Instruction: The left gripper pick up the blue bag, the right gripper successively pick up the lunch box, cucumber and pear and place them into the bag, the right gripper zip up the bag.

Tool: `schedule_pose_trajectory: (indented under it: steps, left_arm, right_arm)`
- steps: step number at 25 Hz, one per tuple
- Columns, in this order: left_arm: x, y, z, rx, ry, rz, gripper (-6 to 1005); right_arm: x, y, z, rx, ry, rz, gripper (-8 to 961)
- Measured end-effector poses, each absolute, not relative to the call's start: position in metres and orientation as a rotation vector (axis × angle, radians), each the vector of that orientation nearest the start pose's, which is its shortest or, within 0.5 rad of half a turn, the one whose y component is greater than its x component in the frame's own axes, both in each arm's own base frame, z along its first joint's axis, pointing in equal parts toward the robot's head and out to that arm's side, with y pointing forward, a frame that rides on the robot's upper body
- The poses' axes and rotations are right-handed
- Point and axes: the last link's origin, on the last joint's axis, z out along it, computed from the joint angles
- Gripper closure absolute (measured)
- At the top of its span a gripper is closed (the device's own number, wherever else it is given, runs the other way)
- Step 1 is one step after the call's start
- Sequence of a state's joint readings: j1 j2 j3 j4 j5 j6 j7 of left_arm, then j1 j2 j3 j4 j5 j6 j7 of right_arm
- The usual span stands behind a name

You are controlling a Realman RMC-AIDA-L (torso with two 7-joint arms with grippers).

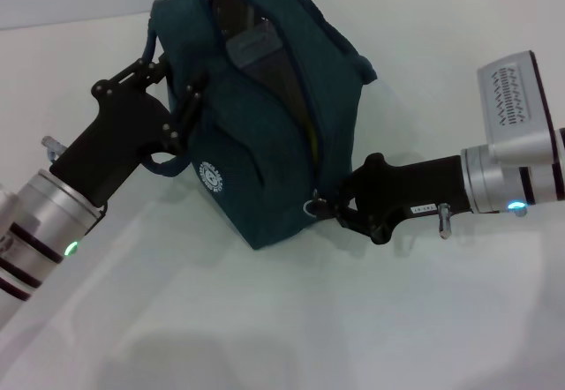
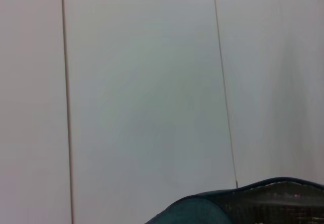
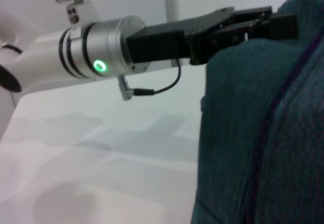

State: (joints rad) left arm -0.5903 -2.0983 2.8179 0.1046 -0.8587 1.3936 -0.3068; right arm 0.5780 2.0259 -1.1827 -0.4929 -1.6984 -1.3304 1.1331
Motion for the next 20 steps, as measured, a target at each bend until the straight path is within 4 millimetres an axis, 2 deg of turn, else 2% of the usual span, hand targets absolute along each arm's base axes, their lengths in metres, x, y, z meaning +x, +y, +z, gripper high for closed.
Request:
schedule_pose_trajectory:
  steps: [7, 12, 17, 20]
  left_arm:
    - [-0.229, 0.315, -0.065, -2.123, -0.193, -1.1, 614]
    - [-0.226, 0.311, -0.061, -2.126, -0.213, -1.181, 605]
    - [-0.231, 0.315, -0.055, -2.089, -0.304, -1.201, 467]
    - [-0.234, 0.319, -0.054, -2.066, -0.346, -1.195, 473]
  right_arm:
    - [0.25, 0.337, -0.05, -2.856, 0.264, 0.522, 946]
    - [0.25, 0.337, -0.05, -2.855, 0.253, 0.522, 946]
    - [0.246, 0.339, -0.051, -2.865, 0.217, 0.519, 946]
    - [0.246, 0.339, -0.051, -2.866, 0.196, 0.516, 946]
